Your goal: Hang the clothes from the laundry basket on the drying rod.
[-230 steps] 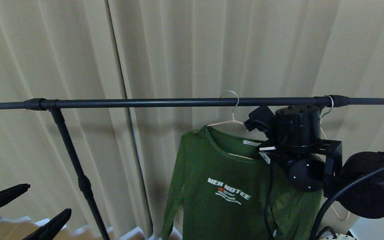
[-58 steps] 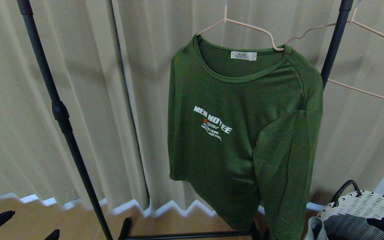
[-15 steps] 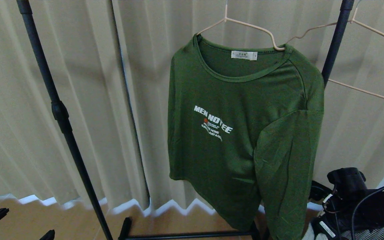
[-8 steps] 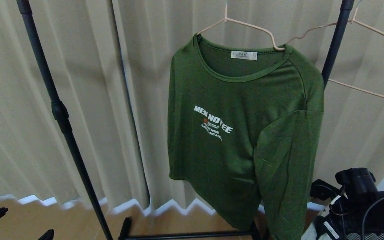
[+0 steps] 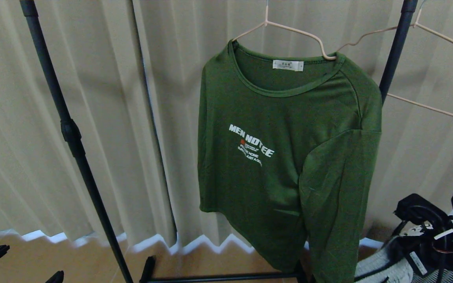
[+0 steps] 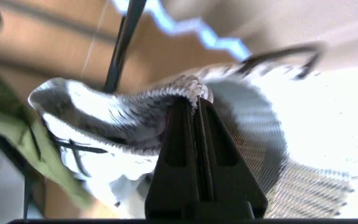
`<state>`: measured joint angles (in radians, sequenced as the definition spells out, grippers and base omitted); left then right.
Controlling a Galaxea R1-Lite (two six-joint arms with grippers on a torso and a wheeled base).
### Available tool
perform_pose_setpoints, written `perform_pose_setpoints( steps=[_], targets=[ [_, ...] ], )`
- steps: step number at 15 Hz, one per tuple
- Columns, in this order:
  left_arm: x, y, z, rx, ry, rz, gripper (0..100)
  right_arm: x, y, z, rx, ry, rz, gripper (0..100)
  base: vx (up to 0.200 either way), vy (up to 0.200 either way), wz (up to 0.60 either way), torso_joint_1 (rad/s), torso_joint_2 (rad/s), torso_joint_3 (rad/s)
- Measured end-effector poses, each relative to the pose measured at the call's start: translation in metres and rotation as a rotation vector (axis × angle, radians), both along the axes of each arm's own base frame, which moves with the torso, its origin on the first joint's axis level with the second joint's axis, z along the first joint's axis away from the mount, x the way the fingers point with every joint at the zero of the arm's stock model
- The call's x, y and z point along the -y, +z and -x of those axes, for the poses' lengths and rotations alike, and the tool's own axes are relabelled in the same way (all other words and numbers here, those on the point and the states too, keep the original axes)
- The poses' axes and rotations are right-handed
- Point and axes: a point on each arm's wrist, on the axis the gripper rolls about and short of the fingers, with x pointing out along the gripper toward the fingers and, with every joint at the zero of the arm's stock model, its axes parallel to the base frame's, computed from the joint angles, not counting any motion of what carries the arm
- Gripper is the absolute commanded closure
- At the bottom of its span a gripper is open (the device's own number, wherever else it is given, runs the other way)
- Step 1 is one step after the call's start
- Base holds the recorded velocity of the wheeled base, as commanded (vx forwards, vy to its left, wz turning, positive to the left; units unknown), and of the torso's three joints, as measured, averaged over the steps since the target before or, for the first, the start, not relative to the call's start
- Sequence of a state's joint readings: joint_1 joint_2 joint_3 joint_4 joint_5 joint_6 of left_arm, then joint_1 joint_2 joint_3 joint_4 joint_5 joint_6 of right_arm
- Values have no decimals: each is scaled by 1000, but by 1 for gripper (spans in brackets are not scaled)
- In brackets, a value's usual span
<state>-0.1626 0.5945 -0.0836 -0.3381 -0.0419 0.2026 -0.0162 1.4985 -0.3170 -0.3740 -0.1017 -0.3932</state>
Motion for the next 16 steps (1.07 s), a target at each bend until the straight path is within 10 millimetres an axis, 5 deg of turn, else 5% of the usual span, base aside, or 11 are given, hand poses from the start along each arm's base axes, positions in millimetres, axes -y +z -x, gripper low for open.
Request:
perform_pose_setpoints(
  steps=[10, 16],
  targets=[
    [0, -2, 0, -10, -10, 0, 0, -35, 70, 43, 403, 209, -144, 100, 0, 0, 0, 0, 0, 0],
    [0, -2, 0, -10, -7, 0, 0, -39, 79, 51, 453, 251, -159, 100, -200, 0, 0, 3, 2, 2]
  ],
)
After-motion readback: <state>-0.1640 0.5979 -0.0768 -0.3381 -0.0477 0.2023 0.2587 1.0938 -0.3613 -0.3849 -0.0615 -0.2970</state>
